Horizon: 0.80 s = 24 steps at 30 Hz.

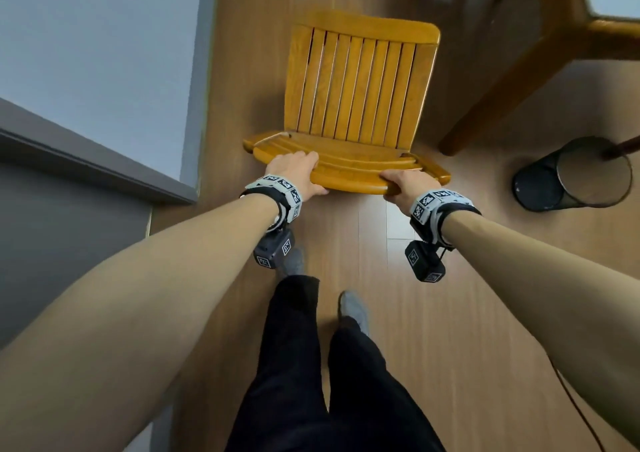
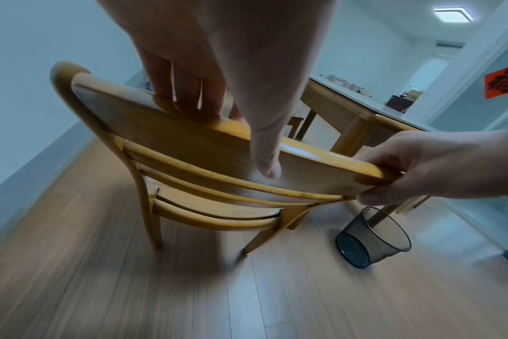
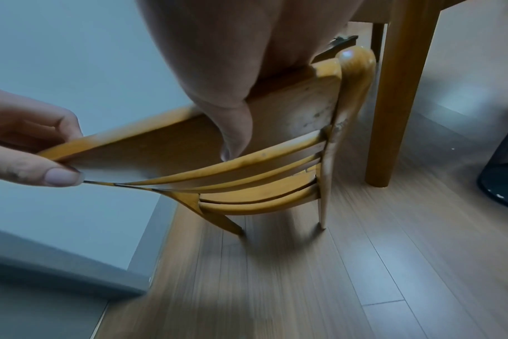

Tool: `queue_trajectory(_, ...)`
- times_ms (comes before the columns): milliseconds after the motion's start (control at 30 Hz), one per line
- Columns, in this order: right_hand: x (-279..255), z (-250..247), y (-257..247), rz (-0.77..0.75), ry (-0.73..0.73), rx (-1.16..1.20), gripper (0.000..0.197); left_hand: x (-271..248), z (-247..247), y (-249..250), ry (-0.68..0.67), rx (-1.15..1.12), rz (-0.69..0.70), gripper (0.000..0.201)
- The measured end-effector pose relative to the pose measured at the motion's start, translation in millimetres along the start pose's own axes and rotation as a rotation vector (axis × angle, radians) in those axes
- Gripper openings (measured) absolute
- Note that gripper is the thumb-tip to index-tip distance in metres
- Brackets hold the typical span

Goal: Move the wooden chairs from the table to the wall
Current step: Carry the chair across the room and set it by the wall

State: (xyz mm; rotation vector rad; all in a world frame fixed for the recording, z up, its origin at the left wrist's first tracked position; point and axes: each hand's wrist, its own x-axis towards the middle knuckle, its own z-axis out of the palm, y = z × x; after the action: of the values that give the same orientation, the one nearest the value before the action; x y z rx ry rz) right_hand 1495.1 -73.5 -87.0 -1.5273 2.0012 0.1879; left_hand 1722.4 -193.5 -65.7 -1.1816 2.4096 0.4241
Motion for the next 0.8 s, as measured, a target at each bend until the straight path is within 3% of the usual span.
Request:
queue_trajectory(200,-97,44,35,-0.127,-0.074,-0.046,0.033,-110,65,76,0.021,-0.079,-0.097,0.055)
queue_trajectory(400,-186,83,68,-0.206,-0.047,-0.143,0.032,-202,120,145,0.018,-0.2,-0.181,0.051)
queue_trajectory(600,-263,122,86,-0.187,-0.076,-0.184,0.043,-289,166,204,0.097,-0.262,-0.222,0.042)
queue_trajectory(800,-336,161,107,-0.234,-0.106,-0.216,0.03,-359,203,253,0.062,-0.29,-0.246,0.041)
